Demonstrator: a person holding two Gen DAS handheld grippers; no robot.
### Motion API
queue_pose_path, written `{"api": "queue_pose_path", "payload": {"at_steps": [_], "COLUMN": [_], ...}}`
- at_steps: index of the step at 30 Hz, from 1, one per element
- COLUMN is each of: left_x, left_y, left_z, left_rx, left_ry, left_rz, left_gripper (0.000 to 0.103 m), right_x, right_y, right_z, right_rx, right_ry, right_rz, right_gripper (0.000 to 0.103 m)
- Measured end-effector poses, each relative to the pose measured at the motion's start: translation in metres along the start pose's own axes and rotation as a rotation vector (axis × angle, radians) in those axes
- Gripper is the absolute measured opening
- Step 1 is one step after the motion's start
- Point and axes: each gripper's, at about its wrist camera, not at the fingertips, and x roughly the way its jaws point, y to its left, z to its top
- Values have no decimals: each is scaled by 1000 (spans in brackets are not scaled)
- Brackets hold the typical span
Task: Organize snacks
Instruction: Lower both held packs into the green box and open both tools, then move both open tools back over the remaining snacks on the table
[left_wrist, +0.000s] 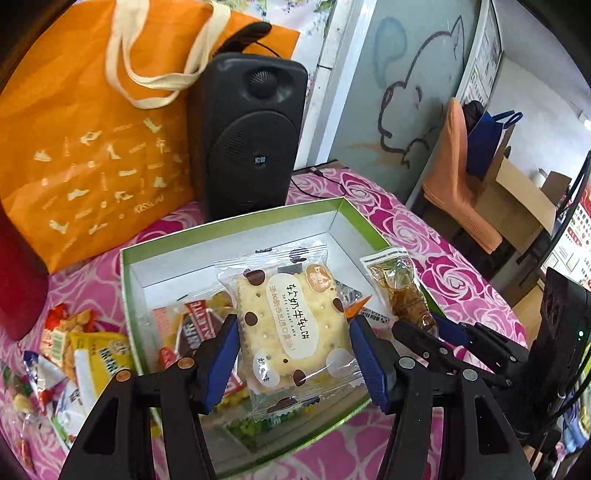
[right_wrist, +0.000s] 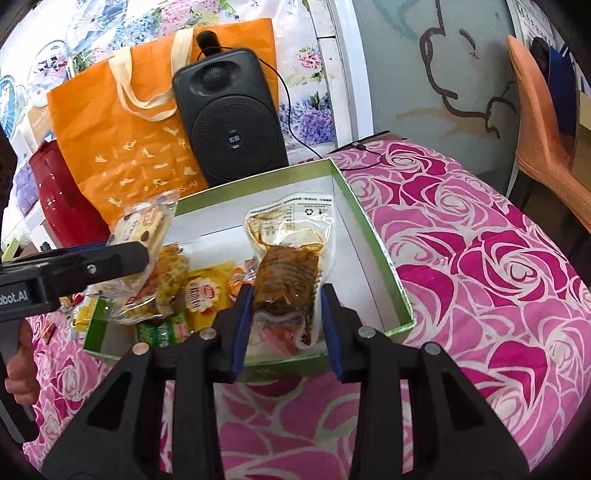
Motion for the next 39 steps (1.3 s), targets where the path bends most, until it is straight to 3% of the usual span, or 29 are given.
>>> {"api": "queue_pose_path", "payload": {"at_steps": [4, 5, 7, 8, 11, 20, 26, 32, 39], "left_x": [16, 17, 17, 16, 13, -13, -39, -73, -104], "left_y": [-1, -1, 0, 0, 2, 13, 21, 37, 83], "left_z": [1, 0, -3, -4, -8, -17, -27, -49, -90], "left_rx": [8, 11, 18, 23, 40, -11, -60, -115, -244], "left_ry": [4, -2, -9, -19, -18, -24, -35, -63, -59], "left_rz": [19, 37, 106, 137, 169, 154, 168, 203, 274], "left_gripper": [64, 75, 91, 91, 91, 91, 91, 91, 91], "right_x": [14, 15, 16, 15, 7, -4, -25, -39, -37], "right_y": [-1, 0, 2, 4, 8, 16, 34, 57, 93], "right_z": [1, 1, 1, 0, -1, -3, -1, -4, -20], "right_rx": [-26, -38, -65, -77, -100, -98, -132, -172, -230], "right_ry": [8, 9, 20, 13, -17, 11, -17, -26, 14], "right_rz": [-5, -4, -4, -5, 3, 4, 14, 31, 88], "right_gripper": [45, 50, 97, 103, 102, 103, 103, 103, 103]}}
